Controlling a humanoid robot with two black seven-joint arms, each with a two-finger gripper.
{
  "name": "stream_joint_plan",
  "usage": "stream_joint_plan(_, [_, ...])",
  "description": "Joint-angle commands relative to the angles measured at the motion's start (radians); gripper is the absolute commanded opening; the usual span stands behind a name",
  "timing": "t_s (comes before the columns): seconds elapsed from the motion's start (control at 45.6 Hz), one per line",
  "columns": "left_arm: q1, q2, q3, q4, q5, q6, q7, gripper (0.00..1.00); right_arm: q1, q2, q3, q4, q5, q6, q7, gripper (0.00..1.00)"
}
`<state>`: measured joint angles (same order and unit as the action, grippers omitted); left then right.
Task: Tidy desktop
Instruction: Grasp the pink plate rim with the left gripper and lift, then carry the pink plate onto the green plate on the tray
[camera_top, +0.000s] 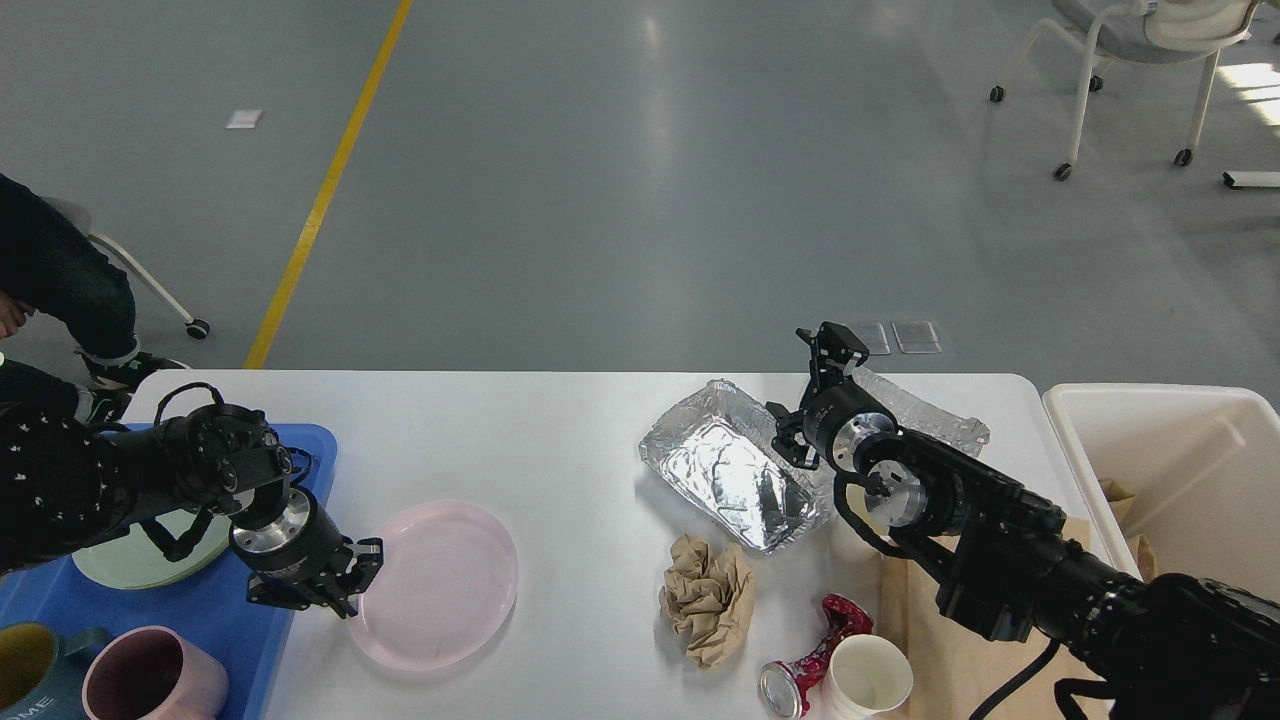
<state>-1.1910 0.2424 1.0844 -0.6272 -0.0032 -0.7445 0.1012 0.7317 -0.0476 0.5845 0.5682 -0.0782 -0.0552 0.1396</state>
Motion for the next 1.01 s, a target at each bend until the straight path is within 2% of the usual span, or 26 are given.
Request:
stream_joint_plan(0.0, [-0.010, 0.005, -0.001, 0.000, 0.000, -0.022, 0.000, 0.00, 0.000, 0.000, 0.000, 0.001, 0.000, 0.000, 0.000, 1.00])
stream_joint_plan(0.197, [-0.116, 0.024, -0.001, -0.014, 0.003, -0.105, -0.001, 0.00, 0.000, 0.000, 0.000, -0.001, 0.000, 0.000, 0.000, 1.00])
stream_joint_plan(0.417, [-0.237, 0.121, -0.008, -0.071, 0.005, -0.208, -0.003, 0.00, 0.000, 0.000, 0.000, -0.001, 0.000, 0.000, 0.000, 1.00])
stream_joint_plan(0.79, [-0.381, 0.270, -0.008, -0.094, 0.006, -0.215, 0.002, 0.00, 0.000, 0.000, 0.000, 0.001, 0.000, 0.000, 0.000, 1.00])
stream_joint_plan(0.987, [-0.374, 0.460, -0.027, -0.080, -0.001, -0.215, -0.003, 0.00, 0.000, 0.000, 0.000, 0.001, 0.000, 0.000, 0.000, 1.00])
